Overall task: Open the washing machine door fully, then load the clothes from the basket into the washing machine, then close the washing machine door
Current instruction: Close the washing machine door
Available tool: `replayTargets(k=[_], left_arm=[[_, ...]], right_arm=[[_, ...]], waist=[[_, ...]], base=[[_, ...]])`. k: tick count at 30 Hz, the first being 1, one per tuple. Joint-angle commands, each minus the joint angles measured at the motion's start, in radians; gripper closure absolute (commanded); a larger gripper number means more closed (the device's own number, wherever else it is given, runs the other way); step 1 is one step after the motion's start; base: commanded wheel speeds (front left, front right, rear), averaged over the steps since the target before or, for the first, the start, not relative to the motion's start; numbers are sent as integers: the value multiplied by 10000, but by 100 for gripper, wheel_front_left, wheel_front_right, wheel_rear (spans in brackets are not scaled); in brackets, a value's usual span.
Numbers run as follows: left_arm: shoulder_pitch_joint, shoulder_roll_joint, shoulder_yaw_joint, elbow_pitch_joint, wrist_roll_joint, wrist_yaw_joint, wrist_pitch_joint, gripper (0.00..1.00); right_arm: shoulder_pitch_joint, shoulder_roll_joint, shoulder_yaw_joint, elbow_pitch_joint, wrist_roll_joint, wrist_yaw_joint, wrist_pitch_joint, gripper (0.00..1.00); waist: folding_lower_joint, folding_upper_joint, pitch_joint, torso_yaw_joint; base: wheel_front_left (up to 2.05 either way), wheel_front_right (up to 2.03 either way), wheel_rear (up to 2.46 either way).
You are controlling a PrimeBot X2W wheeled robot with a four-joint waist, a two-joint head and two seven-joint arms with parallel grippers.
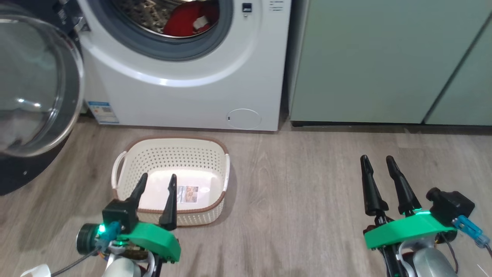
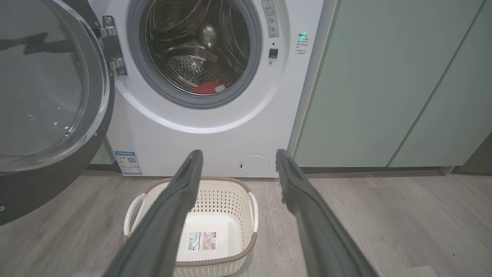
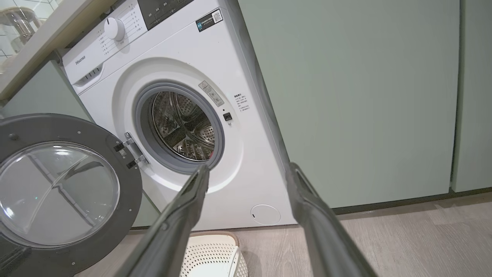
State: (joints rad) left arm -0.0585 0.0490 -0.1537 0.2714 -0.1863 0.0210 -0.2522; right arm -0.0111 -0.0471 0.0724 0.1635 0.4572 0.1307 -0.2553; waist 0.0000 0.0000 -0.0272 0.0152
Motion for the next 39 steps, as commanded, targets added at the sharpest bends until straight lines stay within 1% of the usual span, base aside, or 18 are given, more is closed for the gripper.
replayTargets(k=[1, 6, 12, 21, 26, 31, 39], left_arm=[[-425, 12, 284, -308, -67, 33, -95, 0], [-405, 12, 220, -289, -28, 47, -95, 0], [-362, 12, 299, -240, 157, -40, -95, 0], [-280, 13, 647, -282, 510, -250, -95, 0], [-265, 13, 876, -332, 645, -358, -95, 0], [-121, 13, 1184, -622, 515, -253, -95, 0], [95, 13, 1329, -1018, 391, -31, -95, 0]], right_arm=[[-387, -31, 218, -342, -68, 0, -65, 0], [-318, -31, 221, -374, 0, 0, -65, 0], [-254, -31, 243, -389, 158, 0, -65, 0], [-246, -31, 359, -412, 441, 0, -65, 0], [-251, -31, 447, -407, 572, 0, -65, 0], [-548, -31, 848, -283, 586, 0, -65, 0], [-1061, -31, 1272, 10, 531, 0, -65, 0]], waist=[[0, 0, 31, 192], [0, 0, 52, 909], [0, 0, -17, 2113], [0, 0, -195, 3887], [0, 0, -288, 4597], [0, 0, -112, 4757], [0, 0, 89, 4892]], base=[[0, 0, 0], [0, 0, 0], [0, 0, 0], [0, 0, 0], [0, 0, 0], [0, 0, 0], [0, 0, 0]])
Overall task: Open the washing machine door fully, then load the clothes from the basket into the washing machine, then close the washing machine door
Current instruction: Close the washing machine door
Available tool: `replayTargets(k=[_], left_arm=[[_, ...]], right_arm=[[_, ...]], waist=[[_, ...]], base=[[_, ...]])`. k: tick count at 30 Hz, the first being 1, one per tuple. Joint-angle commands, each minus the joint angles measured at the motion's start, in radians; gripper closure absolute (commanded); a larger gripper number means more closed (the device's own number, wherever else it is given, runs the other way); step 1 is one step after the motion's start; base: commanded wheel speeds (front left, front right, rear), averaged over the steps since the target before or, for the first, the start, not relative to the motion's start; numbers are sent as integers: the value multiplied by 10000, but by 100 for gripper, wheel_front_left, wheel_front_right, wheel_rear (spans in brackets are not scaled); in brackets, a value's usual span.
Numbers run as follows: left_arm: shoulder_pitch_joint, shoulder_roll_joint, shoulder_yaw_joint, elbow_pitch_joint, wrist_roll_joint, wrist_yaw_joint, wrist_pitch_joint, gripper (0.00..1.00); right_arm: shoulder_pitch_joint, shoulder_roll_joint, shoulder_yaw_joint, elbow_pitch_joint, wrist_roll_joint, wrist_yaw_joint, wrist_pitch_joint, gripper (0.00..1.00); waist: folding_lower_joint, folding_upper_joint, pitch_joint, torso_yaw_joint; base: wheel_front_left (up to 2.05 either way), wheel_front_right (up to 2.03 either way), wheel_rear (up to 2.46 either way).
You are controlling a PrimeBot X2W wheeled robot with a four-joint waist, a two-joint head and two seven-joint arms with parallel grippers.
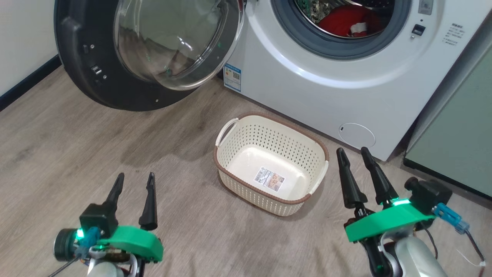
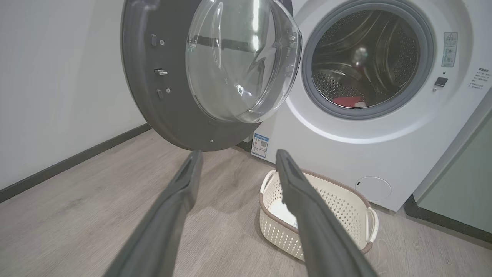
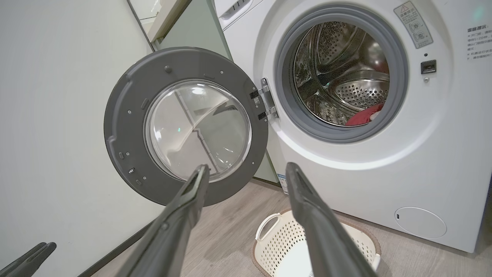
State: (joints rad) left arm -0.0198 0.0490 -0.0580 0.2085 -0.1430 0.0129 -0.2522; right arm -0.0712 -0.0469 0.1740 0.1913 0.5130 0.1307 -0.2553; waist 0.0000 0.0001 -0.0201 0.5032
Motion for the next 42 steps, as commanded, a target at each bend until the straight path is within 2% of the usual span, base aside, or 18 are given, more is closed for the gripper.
replayTargets(k=[1, 35, 36, 37, 38, 42], left_arm=[[-279, 13, 385, -415, -49, 65, -95, 0], [-238, 12, 449, -483, -197, 252, -95, 0], [-233, 12, 443, -489, -201, 255, -95, 31], [-229, 12, 442, -496, -207, 252, -95, 78], [-227, 12, 442, -507, -213, 248, -95, 100], [-245, 12, 474, -676, -292, 230, -95, 100]], right_arm=[[-492, -33, 281, -246, -27, 0, -65, 0], [-451, -33, 179, -145, -118, 0, -65, 0], [-452, -33, 179, -144, -124, 0, -65, 0], [-449, -33, 178, -145, -131, 0, -65, 0], [-442, -33, 173, -147, -138, 0, -65, 0], [-371, -33, 90, -170, -198, 0, -65, 0]], waist=[[0, -1, 33, 21], [0, -1, 38, 35], [0, -1, 43, 40], [0, -1, 48, 44], [0, -1, 54, 49], [0, -1, 104, 89]], base=[[0, 0, 0], [0, 0, 0], [0, 0, 0], [0, 0, 0], [0, 0, 0], [0, 0, 0]])
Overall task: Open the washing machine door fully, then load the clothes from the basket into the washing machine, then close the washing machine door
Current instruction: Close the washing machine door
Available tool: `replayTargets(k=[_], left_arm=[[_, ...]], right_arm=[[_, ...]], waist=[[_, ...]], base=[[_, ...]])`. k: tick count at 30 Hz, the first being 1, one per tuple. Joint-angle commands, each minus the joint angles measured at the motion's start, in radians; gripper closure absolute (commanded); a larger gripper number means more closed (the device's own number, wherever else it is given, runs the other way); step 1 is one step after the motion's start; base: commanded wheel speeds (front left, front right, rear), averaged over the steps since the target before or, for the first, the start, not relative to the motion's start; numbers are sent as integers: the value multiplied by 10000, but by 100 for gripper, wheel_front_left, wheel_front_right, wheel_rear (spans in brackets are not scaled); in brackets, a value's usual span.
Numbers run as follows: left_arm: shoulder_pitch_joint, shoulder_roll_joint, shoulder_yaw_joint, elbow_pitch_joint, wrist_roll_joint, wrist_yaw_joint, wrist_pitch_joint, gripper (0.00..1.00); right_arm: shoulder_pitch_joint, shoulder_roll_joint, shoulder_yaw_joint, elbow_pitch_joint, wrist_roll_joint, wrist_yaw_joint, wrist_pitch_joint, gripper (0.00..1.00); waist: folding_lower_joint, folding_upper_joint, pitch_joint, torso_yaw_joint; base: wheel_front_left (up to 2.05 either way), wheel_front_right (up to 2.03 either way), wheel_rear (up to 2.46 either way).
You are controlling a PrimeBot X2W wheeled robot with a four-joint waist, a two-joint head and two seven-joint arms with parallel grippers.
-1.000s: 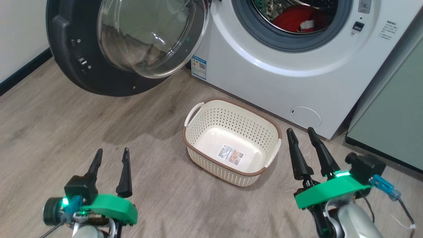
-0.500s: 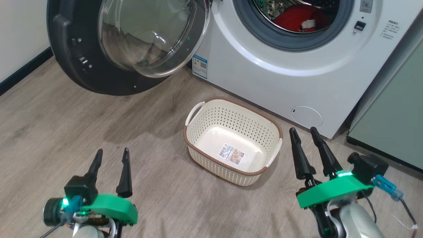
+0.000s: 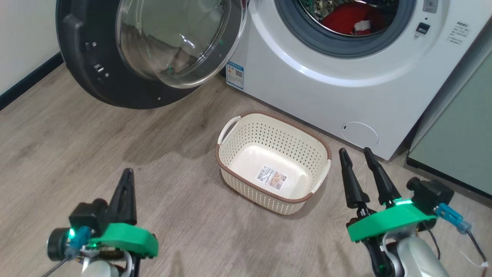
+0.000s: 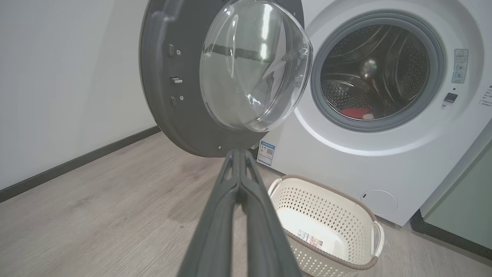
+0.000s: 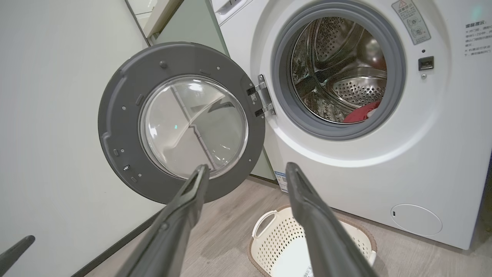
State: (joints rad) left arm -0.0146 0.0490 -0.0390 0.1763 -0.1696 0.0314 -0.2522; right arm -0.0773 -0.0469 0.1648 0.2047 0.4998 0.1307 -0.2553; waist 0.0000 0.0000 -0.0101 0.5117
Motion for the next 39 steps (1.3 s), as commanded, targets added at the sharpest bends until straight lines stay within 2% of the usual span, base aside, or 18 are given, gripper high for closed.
replayTargets(k=[1, 6, 11, 15, 18, 20, 24, 28, 29, 30, 32, 33, 34, 39], left_arm=[[-328, 12, 336, -455, -48, 46, -95, 100], [-602, 12, 791, -1086, -43, 20, -95, 100], [-1198, 132, 1737, -1778, 116, -151, -95, 100], [-2141, 631, 2888, -2202, 93, -364, -95, 100], [-3030, 758, 4220, -2279, -666, -422, -95, 100], [-3594, 1103, 5057, -2064, -1019, -600, -95, 100], [-4987, 2098, 6180, -769, -1682, -1085, -95, 100], [-6311, 3521, 6536, 1279, -1828, -1330, -95, 100], [-6613, 3939, 6545, 1806, -1691, -1345, -95, 100], [-6613, 3939, 6545, 1806, -1691, -1345, -95, 100], [-7234, 4598, 6643, 2818, -1444, -1218, -95, 100], [-7518, 4874, 6700, 3380, -1392, -1144, -95, 100], [-8087, 5374, 6895, 4512, -1448, -996, -95, 100], [-9471, 6083, 7796, 6971, -2704, -1130, 376, 100]], right_arm=[[-279, -33, 131, -312, -100, 0, -65, 0], [-112, -34, -127, -443, -375, 0, -65, 0], [-96, -195, -307, -677, -718, 0, -65, 0], [-397, -549, -189, -774, -895, 0, -65, 0], [-674, -819, -75, -813, -1083, 0, -65, 0], [-855, -954, 16, -851, -1214, 0, -65, 0], [-1214, -1166, 243, -1019, -1411, 0, -65, 0], [-1508, -1322, 282, -1150, -1454, 0, -65, 0], [-1569, -1349, 290, -1178, -1453, 0, -65, 0], [-1569, -1349, 290, -1178, -1453, 0, -65, 0], [-1664, -1389, 316, -1226, -1444, 0, -65, 0], [-1708, -1401, 353, -1242, -1439, 0, -65, 0], [-1782, -1421, 422, -1260, -1433, 0, -65, 0], [-1891, -1381, 434, -1259, -1414, 0, -65, 0]], waist=[[0, 0, 30, 24], [0, 0, 338, 112], [0, 0, 1063, -4], [0, 0, 1861, -367], [0, 0, 2391, -670], [0, 0, 2727, -898], [0, 0, 3360, -1369], [0, 0, 3838, -1795], [0, 0, 3948, -1892], [0, 0, 3948, -1892], [0, 0, 4112, -2078], [0, 0, 4176, -2184], [0, 0, 4269, -2393], [0, 0, 4384, -2773]], base=[[0, 0, 0], [0, 0, 0], [0, 0, 0], [0, 0, 0], [0, 0, 0], [0, 0, 0], [0, 0, 0], [0, 0, 0], [0, 0, 0], [0, 0, 0], [0, 0, 0], [0, 0, 0], [0, 0, 0], [0, 0, 0]])
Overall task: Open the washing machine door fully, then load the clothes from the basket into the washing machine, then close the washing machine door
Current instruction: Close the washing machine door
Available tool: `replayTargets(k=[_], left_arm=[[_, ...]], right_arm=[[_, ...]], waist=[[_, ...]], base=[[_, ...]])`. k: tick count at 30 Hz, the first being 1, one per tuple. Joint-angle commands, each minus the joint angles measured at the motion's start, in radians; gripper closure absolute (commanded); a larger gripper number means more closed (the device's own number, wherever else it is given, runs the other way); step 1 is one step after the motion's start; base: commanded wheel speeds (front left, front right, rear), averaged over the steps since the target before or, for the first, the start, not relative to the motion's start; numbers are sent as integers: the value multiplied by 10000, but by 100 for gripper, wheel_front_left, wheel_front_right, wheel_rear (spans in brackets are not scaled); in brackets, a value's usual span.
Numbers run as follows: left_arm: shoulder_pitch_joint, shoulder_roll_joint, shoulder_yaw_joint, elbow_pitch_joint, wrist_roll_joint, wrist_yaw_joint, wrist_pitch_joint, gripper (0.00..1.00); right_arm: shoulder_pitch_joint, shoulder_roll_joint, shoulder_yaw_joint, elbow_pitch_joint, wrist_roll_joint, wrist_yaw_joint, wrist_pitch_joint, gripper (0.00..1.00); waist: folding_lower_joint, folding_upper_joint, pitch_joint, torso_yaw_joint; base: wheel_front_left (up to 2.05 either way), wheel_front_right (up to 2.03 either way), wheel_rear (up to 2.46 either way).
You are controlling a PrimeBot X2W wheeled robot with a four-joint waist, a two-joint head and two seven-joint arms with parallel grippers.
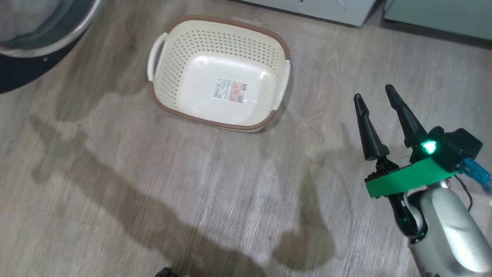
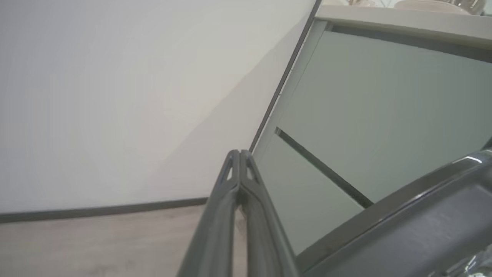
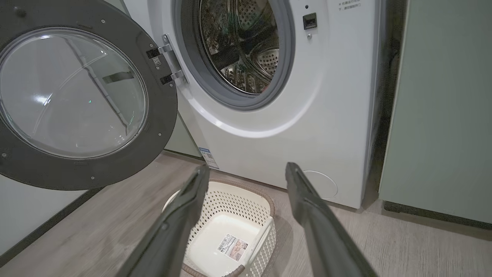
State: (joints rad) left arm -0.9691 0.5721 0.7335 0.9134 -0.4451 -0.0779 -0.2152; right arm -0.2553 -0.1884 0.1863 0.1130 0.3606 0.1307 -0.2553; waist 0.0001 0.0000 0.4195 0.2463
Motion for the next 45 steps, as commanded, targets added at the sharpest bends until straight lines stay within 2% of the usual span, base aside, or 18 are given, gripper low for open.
replayTargets(k=[1, 6, 8, 12, 20, 35, 40, 45], left_arm=[[-135, 982, 251, 1, -181, -42, 164, 100], [-1198, 1335, 1718, 1879, -1859, 192, 1287, 100], [-1346, 1464, 1955, 2405, -2175, 217, 1758, 100], [-1613, 1492, 2203, 3100, -2627, 164, 2684, 100], [-1593, 1245, 2017, 3507, -2802, -116, 4070, 100], [-1349, 500, 1975, 3599, -3644, -512, 6966, 100], [-912, 128, 1729, 2671, -4193, -523, 8421, 100], [-154, -466, 1545, 1385, -5248, -525, 10330, 100]], right_arm=[[-121, 55, 221, -336, -11, 0, -65, 0], [-147, 210, 208, -389, 225, 0, -65, 0], [-179, 222, 240, -404, 238, 0, -65, 0], [-195, 213, 256, -409, 231, 0, -65, 0], [-170, 229, 311, -366, 214, 0, -65, 0], [133, 521, 400, -154, 260, 0, -65, 0], [289, 620, 372, -87, 304, 0, -65, 0], [465, 741, 333, -14, 343, 0, -65, 0]], waist=[[-1, 0, 102, -177], [-1, 0, 141, -367], [-1, 0, 158, -430], [-1, 0, 186, -473], [-1, 0, 22, -563], [-1, 0, -841, -693], [-1, 0, -1279, -872], [-1, 0, -1729, -1088]], base=[[0, 0, 0], [0, 0, 0], [0, 0, 0], [0, 0, 0], [0, 0, 0], [0, 0, 0], [0, 0, 0], [0, 0, 0]])
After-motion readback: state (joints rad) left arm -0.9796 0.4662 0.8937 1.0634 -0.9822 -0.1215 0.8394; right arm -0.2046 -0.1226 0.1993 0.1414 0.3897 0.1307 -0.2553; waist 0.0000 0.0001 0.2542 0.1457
